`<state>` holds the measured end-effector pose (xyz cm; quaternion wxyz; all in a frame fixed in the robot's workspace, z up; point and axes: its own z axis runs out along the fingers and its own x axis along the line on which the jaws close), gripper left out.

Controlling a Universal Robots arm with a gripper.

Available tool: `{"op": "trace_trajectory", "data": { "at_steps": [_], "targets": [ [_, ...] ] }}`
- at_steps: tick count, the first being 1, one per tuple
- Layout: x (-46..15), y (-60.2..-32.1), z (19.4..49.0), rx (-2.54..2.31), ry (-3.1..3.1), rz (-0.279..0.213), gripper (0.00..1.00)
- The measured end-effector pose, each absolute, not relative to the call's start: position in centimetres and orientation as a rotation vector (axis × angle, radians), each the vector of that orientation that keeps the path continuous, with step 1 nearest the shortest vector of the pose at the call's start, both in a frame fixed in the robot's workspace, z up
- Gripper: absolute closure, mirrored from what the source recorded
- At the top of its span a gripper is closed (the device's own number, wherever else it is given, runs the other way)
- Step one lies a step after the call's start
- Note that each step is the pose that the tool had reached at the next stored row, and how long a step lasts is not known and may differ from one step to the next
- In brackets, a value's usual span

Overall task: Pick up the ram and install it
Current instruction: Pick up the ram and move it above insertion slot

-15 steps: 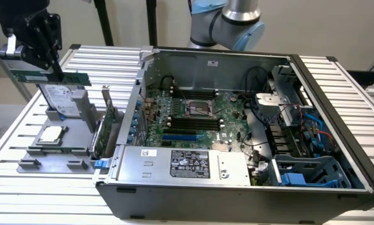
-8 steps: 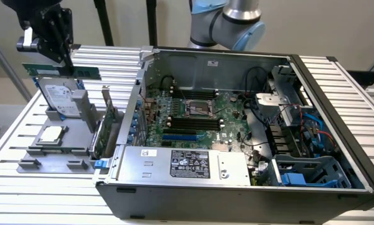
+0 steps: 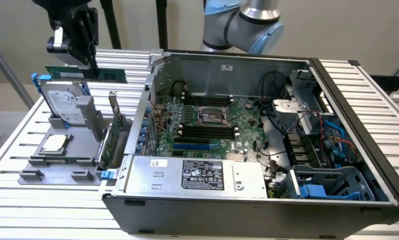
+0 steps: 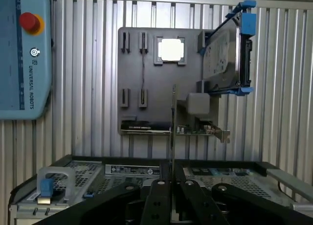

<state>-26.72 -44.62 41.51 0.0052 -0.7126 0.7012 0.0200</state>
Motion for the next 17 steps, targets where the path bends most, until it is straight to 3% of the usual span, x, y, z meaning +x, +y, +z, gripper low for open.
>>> {"op": "trace_trajectory", "data": {
  "at_steps": [17],
  "targets": [
    [-19.0, -43.9, 41.5, -2.232, 2.196, 0.063, 0.86]
  ]
}}
